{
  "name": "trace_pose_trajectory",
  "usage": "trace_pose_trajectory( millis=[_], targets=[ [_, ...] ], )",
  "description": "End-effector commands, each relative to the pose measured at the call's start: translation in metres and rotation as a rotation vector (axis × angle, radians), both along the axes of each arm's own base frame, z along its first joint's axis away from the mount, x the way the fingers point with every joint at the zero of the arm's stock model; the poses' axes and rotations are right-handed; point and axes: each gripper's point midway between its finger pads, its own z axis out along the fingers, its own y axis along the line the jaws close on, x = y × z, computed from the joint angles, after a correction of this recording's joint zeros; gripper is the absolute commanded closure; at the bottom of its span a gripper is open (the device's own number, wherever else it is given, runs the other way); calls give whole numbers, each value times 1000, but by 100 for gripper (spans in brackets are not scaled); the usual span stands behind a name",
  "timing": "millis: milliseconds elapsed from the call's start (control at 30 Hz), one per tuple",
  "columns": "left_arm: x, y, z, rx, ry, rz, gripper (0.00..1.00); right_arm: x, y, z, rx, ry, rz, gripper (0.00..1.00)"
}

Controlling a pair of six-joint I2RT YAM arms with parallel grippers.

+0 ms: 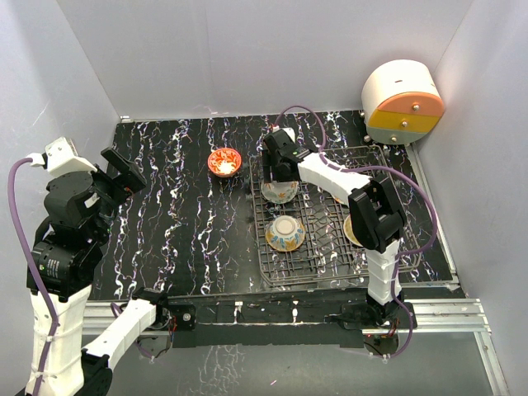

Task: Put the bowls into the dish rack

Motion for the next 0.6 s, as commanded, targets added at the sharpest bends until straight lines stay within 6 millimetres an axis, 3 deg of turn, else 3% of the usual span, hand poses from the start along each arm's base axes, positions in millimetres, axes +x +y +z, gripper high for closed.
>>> trace_pose_trajectory(
  millis=[0, 100, 233, 300, 433, 567],
  targets=[
    [4, -3, 5, -5, -18, -9, 3, 12, 4, 46, 65, -110, -12, 2],
    [5, -3, 6, -7, -24, -12, 3, 12, 6, 74, 88, -145, -6, 1],
    [5, -3, 8, -3, -29, -12, 3, -8, 10, 102, 74, -149, 18, 1],
    [5, -3, 9, -3, -31, -12, 3, -31, 13, 103, 39, -112, 48, 1],
    [3, -3, 8, -6, -30, -14, 3, -97, 19, 90, 15, -17, 93, 1],
    [2, -4, 7, -9, -26, -20, 3, -162, 7, 63, -9, 100, 75, 2]
  ],
)
